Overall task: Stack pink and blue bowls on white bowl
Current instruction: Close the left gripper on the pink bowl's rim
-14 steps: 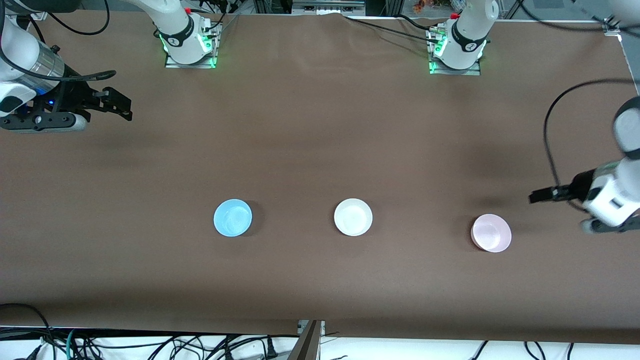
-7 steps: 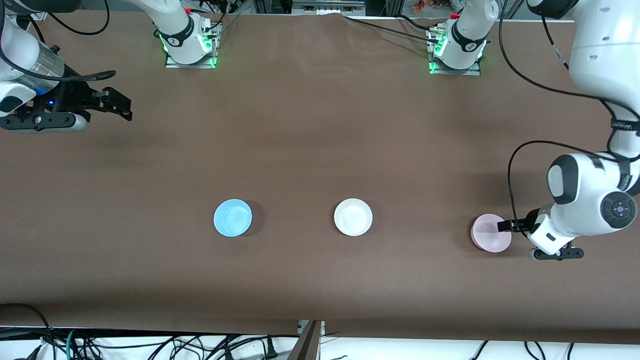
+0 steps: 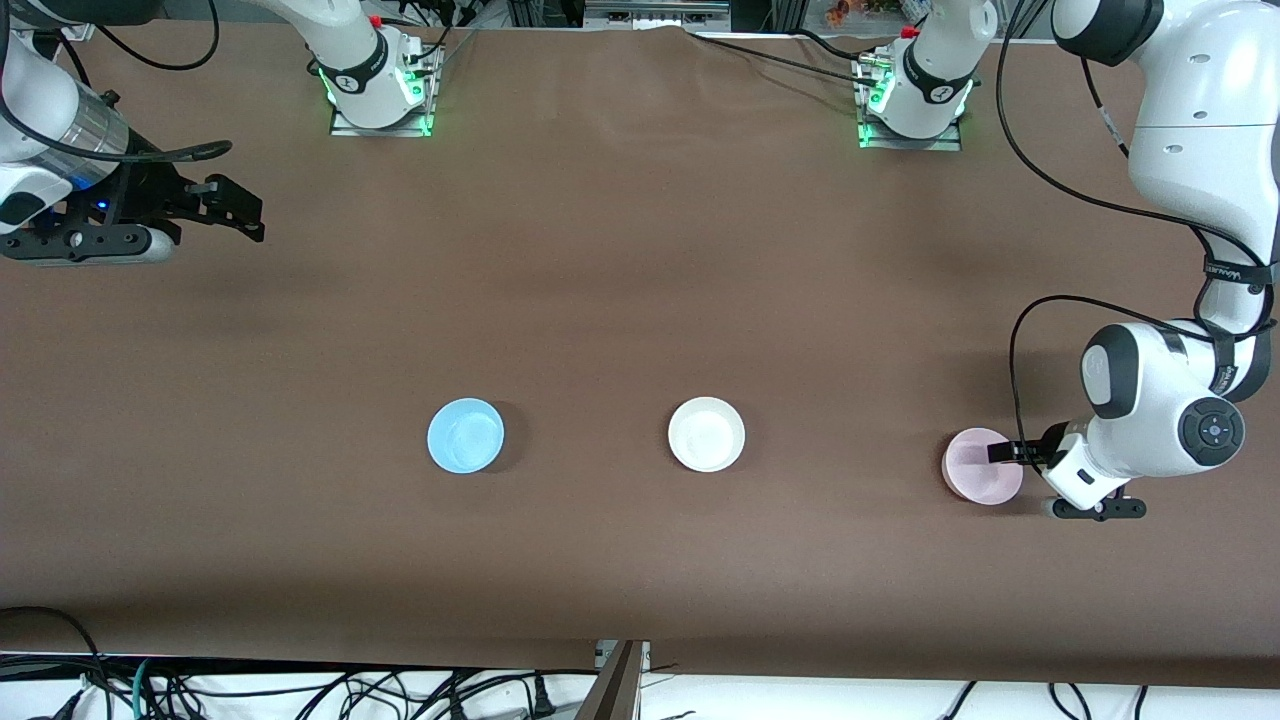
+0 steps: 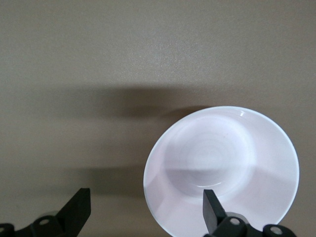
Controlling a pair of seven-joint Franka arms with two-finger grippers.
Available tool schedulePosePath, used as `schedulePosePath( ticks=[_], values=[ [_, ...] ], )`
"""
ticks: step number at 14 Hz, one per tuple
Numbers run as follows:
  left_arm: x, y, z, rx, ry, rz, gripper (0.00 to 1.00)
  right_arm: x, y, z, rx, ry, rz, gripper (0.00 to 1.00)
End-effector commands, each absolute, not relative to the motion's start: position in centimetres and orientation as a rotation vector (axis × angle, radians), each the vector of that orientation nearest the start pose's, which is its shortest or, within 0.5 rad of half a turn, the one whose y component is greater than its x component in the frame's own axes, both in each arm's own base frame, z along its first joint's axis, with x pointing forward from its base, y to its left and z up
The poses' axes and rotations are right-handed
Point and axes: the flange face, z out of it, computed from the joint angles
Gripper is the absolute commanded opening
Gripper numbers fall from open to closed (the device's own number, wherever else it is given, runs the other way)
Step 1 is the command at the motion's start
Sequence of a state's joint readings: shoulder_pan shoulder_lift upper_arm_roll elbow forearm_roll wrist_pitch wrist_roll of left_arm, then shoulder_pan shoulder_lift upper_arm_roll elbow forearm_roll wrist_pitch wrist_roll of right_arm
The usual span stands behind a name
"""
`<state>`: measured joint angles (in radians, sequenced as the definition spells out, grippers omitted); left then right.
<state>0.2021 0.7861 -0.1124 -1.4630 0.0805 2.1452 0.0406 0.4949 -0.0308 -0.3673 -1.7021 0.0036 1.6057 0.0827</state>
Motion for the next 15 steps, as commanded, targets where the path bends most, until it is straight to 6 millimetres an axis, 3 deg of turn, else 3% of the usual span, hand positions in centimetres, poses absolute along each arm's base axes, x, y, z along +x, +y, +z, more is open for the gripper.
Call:
schedulePosePath(
  ticks=[1,3,5,7,9,12,15],
  values=[
    [70.40,8.37,20.82,-3.148,0.005,0.145,1.00,54.05,6.91,58.56,-3.117,-0.047,0.092,1.00],
    [70.48,8.26,20.87,-3.148,0.008,0.135,0.98,54.05,6.90,58.56,-3.118,-0.047,0.092,1.00],
    [70.49,8.16,20.87,-3.148,0.010,0.135,0.91,54.05,6.90,58.56,-3.118,-0.047,0.092,1.00],
    [70.43,8.12,20.84,-3.146,0.011,0.138,0.69,54.05,6.90,58.56,-3.118,-0.047,0.092,1.00],
    [70.42,8.11,20.75,-3.147,0.011,0.138,0.53,54.11,6.92,58.57,-3.118,-0.047,0.089,1.00],
    [70.51,7.93,20.93,-3.147,0.010,0.133,0.36,54.19,6.92,58.59,-3.120,-0.049,0.084,1.00],
    [70.50,8.03,20.93,-3.149,-0.007,0.132,0.29,54.45,7.23,58.70,-3.127,-0.059,0.049,1.00]
  ],
)
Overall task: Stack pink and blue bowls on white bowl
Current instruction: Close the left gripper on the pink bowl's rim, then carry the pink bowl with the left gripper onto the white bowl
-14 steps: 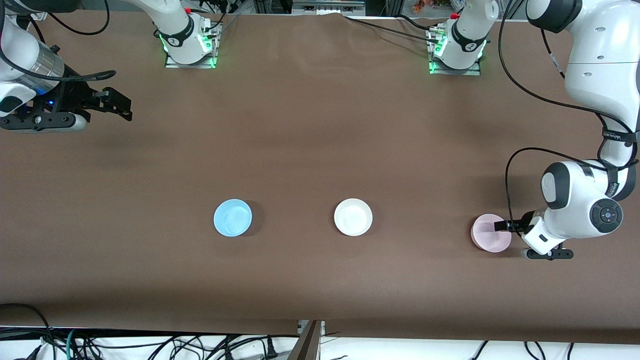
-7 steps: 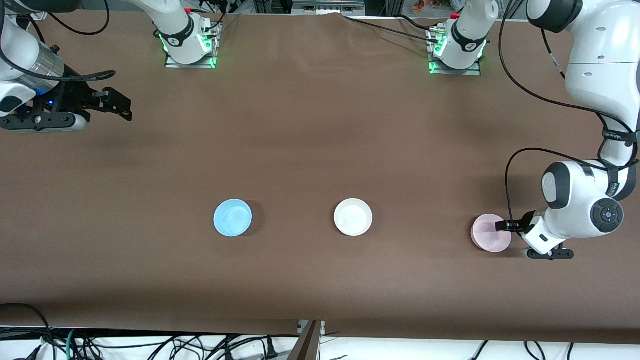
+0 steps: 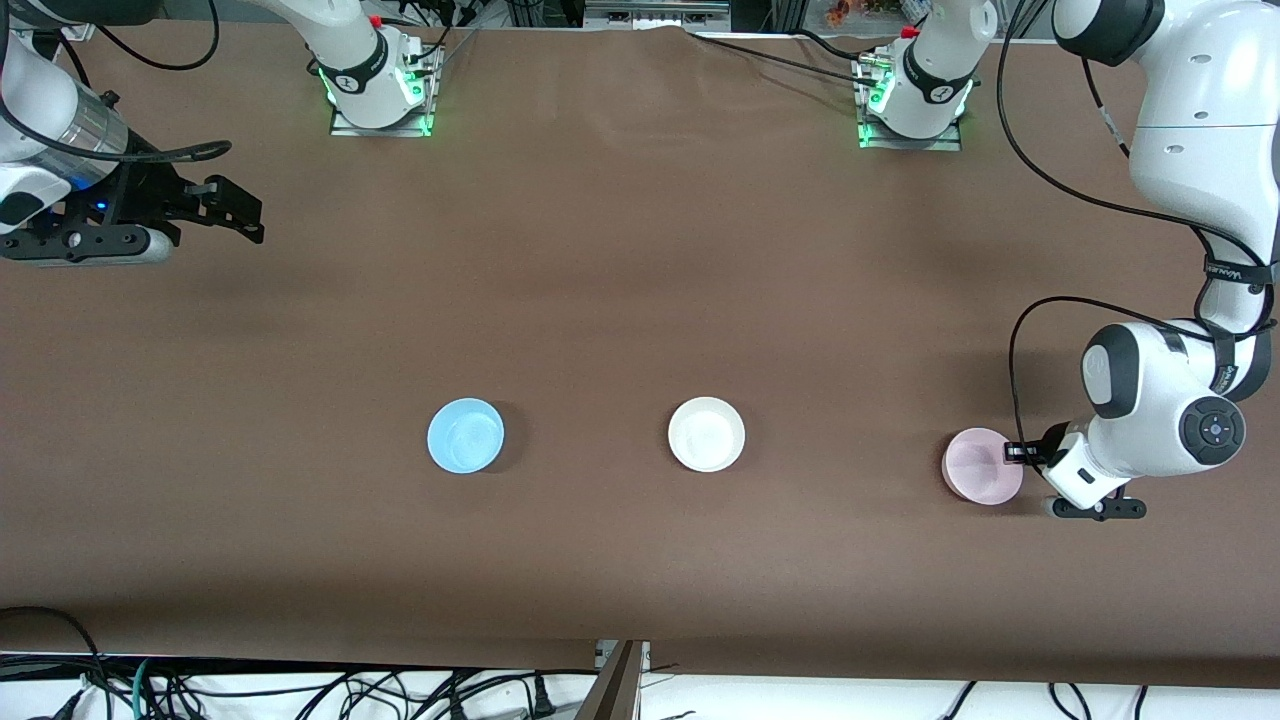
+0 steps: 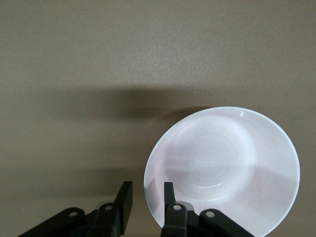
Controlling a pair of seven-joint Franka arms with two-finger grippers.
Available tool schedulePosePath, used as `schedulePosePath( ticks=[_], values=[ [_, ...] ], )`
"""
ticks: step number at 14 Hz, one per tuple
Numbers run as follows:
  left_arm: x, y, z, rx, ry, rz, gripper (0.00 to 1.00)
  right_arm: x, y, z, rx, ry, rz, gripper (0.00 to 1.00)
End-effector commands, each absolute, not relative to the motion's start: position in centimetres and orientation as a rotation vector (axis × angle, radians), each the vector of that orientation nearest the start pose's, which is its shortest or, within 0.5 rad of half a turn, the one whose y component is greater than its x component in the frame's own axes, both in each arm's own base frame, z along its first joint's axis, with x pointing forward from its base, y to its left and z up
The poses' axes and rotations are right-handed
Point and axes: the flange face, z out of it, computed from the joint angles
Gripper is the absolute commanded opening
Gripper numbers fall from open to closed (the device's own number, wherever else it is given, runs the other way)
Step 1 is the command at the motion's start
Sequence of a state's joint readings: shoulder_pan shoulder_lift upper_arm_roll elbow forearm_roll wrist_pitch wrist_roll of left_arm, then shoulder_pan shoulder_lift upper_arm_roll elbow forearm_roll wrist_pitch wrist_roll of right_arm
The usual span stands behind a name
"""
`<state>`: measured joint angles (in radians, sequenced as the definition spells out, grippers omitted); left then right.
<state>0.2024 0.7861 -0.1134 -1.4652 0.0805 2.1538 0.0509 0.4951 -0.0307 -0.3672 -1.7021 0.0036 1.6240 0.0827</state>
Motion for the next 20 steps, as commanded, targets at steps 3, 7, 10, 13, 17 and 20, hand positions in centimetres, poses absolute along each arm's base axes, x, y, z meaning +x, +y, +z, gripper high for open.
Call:
schedulePosePath(
  ticks=[3,7,10,13,17,20],
  values=[
    [70.6,7.9,21.1,-3.149,-0.005,0.128,0.19,54.8,7.4,58.8,-3.131,-0.070,0.014,1.00],
    [70.6,7.7,21.2,-3.150,-0.018,0.128,0.00,55.0,7.5,58.5,-3.137,-0.075,0.007,1.00],
    [70.6,7.2,21.3,-3.146,-0.064,0.138,0.00,54.9,7.6,58.4,-3.146,-0.093,0.020,1.00],
    [70.7,5.3,23.0,-3.140,-0.171,0.171,0.00,54.6,8.8,58.4,-3.151,-0.131,0.038,1.00],
    [70.3,-1.0,27.3,-3.120,-0.373,0.223,0.00,54.7,8.5,58.5,-3.151,-0.104,0.027,1.00],
    [69.6,-8.6,30.4,-3.060,-0.627,0.252,0.00,54.9,8.2,58.5,-3.150,-0.094,0.012,1.00]
  ],
)
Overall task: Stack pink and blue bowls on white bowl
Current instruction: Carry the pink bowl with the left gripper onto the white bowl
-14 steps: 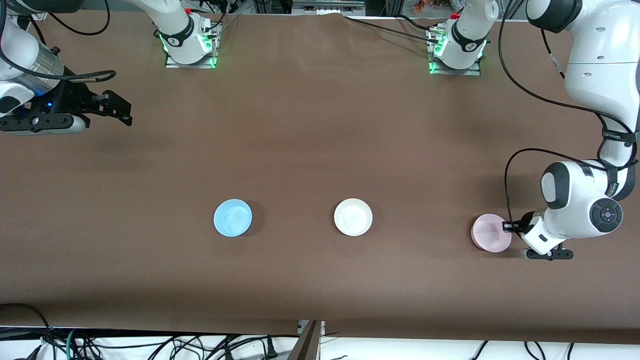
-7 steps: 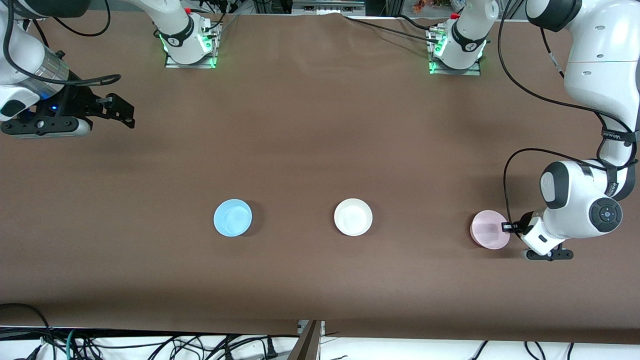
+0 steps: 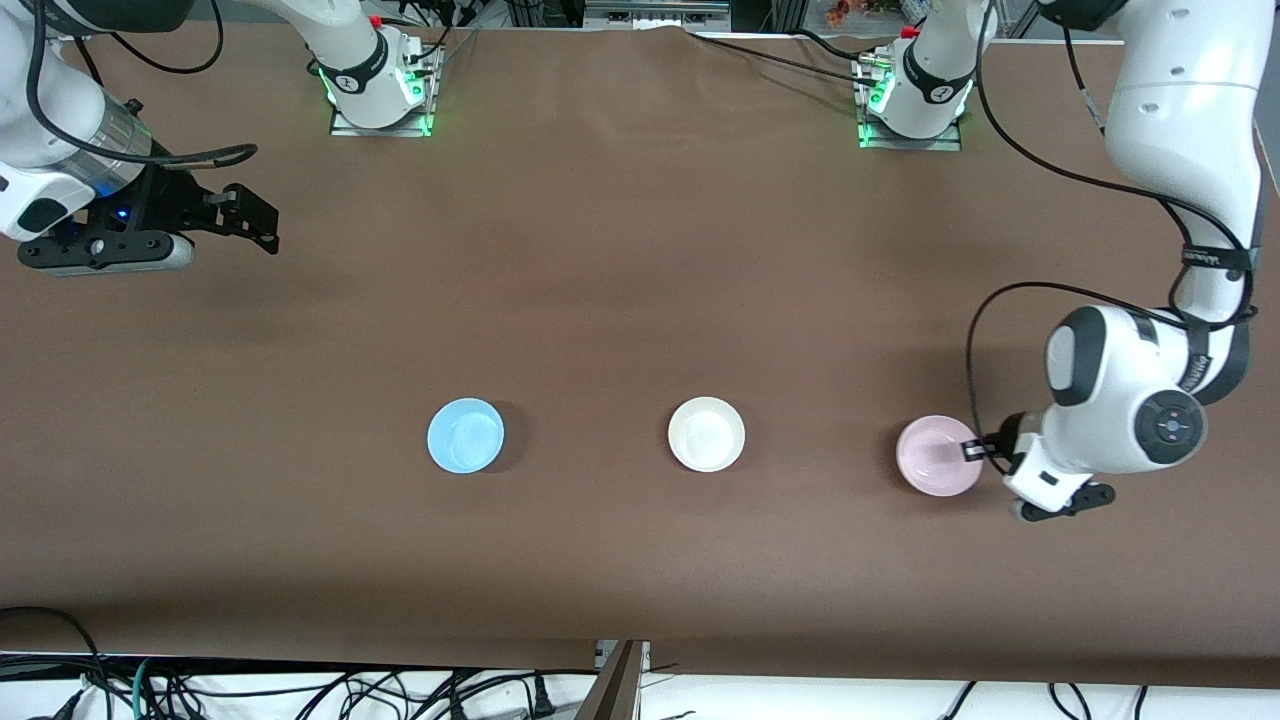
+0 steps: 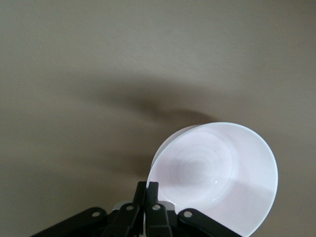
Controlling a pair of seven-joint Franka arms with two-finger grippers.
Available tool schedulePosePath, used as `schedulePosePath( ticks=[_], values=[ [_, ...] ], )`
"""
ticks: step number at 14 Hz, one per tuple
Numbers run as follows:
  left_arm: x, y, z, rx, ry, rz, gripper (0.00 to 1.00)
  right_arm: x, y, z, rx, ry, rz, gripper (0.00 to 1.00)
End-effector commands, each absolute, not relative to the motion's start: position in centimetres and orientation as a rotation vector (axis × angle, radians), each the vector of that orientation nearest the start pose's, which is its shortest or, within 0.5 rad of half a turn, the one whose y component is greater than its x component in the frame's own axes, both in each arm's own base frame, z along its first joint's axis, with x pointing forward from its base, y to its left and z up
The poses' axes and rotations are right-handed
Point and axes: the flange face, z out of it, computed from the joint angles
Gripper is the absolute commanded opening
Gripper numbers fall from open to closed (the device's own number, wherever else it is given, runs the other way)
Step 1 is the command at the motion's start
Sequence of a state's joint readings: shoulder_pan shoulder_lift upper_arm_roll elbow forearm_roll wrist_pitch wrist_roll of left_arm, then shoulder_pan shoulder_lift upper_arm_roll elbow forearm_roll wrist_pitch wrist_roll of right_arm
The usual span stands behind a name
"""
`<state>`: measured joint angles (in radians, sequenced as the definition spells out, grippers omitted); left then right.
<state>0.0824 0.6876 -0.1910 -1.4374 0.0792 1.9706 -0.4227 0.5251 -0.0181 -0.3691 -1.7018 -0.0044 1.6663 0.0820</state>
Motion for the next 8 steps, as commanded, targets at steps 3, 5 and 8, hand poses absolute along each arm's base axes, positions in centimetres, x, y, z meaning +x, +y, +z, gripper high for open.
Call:
schedulePosePath(
  ticks=[3,5,8],
  values=[
    [68.1,-16.8,30.9,-3.008,-0.881,0.290,0.00,55.0,8.1,58.6,-3.149,-0.092,0.000,1.00],
    [66.5,-22.2,30.3,-2.951,-0.966,0.290,0.00,55.0,8.1,58.6,-3.148,-0.092,0.000,1.00],
    [64.7,-27.2,28.4,-2.887,-1.073,0.311,0.00,55.0,8.0,58.6,-3.151,-0.095,0.000,1.00]
  ],
)
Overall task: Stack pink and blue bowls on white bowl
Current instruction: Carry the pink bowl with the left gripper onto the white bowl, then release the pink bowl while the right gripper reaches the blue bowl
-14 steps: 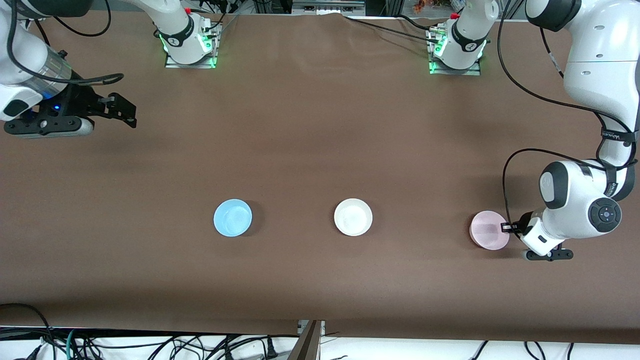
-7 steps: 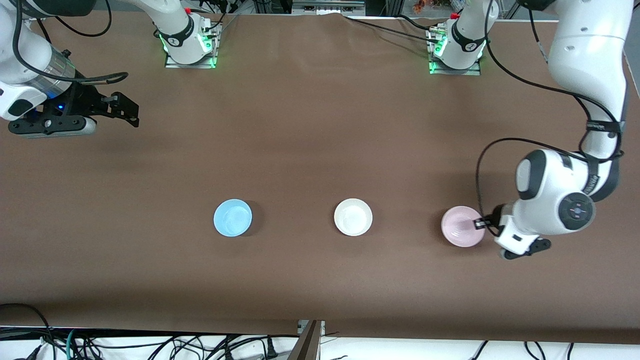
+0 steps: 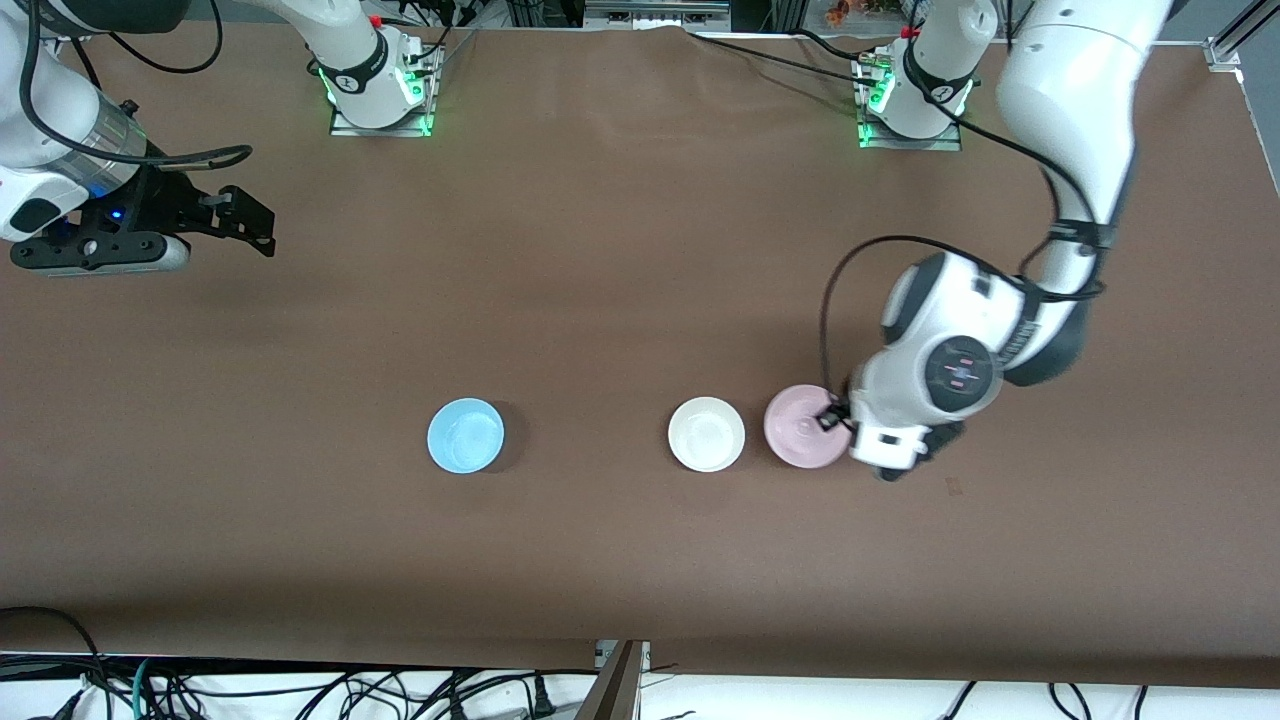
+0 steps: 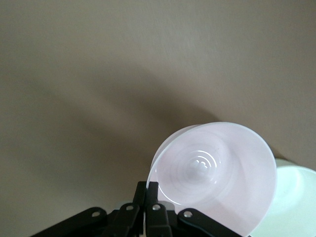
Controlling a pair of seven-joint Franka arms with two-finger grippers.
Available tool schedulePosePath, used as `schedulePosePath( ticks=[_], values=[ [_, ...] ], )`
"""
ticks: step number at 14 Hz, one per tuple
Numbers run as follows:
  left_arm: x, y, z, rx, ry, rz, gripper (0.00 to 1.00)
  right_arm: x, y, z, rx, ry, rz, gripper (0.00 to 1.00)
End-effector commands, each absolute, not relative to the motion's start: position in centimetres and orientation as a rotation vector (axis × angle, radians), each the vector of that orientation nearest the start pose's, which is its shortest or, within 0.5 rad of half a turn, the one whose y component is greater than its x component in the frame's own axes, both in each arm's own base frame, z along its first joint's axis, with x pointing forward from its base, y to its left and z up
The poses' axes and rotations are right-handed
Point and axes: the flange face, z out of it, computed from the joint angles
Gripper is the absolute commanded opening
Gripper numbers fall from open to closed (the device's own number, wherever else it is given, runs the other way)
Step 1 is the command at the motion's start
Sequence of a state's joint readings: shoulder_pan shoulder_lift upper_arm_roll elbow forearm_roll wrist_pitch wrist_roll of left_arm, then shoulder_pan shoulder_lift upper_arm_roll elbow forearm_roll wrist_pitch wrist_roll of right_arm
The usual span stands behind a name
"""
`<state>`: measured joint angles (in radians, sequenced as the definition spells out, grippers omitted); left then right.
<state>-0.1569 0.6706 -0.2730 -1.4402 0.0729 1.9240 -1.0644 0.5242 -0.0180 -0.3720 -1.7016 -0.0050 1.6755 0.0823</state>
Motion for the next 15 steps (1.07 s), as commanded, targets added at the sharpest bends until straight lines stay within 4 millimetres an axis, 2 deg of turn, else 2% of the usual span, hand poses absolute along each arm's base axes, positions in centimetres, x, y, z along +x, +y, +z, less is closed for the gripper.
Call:
schedulePosePath(
  ticks=[1,3,5,6,7,8,10,11,13,15],
  values=[
    [64.4,-28.4,28.0,-2.875,-1.113,0.305,0.00,55.0,8.0,58.6,-3.150,-0.090,0.005,1.00],
    [63.8,-30.6,27.3,-2.843,-1.187,0.298,0.00,55.1,8.5,58.6,-3.148,-0.102,-0.017,1.00],
    [64.1,-31.4,28.0,-2.835,-1.268,0.268,0.00,56.8,9.0,56.1,-3.157,-0.115,-0.013,1.00],
    [64.2,-31.3,28.2,-2.830,-1.284,0.265,0.00,57.8,9.8,53.7,-3.182,-0.126,0.029,1.00],
    [64.2,-31.4,28.3,-2.832,-1.283,0.263,0.00,59.0,11.2,49.6,-3.217,-0.144,0.115,1.00],
    [64.2,-31.4,28.3,-2.831,-1.285,0.263,0.00,59.5,12.2,47.5,-3.225,-0.147,0.161,1.00],
    [64.4,-31.8,28.6,-2.820,-1.331,0.252,0.00,60.4,12.3,48.5,-3.213,-0.165,0.069,1.00],
    [64.6,-32.3,28.6,-2.808,-1.367,0.247,0.00,60.6,12.6,48.3,-3.193,-0.152,0.072,1.00],
    [65.2,-33.4,29.1,-2.788,-1.455,0.232,0.00,61.2,14.2,46.9,-3.097,-0.072,0.110,1.00],
    [65.3,-34.2,29.2,-2.773,-1.500,0.226,0.00,62.9,15.9,45.4,-3.017,-0.023,0.113,1.00]
  ],
)
